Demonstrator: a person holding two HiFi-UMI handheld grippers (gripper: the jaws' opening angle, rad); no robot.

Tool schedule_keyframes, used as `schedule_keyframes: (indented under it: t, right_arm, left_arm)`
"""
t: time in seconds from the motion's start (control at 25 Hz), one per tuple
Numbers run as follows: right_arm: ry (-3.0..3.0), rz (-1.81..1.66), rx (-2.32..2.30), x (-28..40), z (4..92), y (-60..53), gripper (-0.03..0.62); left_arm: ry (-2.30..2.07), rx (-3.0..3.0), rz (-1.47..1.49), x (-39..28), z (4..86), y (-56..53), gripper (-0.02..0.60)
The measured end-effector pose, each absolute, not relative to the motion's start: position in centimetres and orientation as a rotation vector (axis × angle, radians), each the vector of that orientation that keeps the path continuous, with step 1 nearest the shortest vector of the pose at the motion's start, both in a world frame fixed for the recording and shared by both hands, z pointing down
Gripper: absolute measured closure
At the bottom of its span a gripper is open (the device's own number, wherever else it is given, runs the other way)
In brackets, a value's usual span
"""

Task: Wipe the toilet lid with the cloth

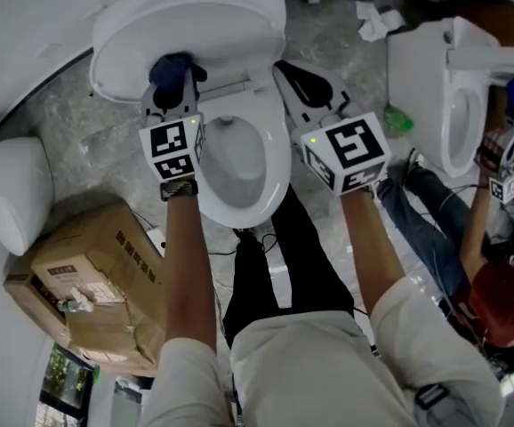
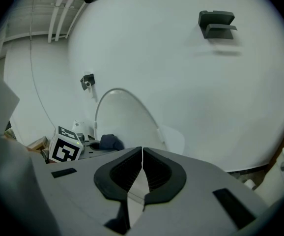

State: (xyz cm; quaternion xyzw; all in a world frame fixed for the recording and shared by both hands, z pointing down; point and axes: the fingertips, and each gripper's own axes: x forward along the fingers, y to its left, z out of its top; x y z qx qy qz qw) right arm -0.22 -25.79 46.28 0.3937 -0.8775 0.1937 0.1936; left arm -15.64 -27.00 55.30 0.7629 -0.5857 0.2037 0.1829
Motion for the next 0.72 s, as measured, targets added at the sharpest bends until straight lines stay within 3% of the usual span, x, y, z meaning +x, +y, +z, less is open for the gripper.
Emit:
schedule_keyframes:
  t: [0.72]
  right_arm:
    - [-2.381,0.570,1.253,7.4,46.4,-25.4,0.565]
  left_arm:
    - [-1.462,2.296,0.522,-3.9,55.0,-29.0,0.531]
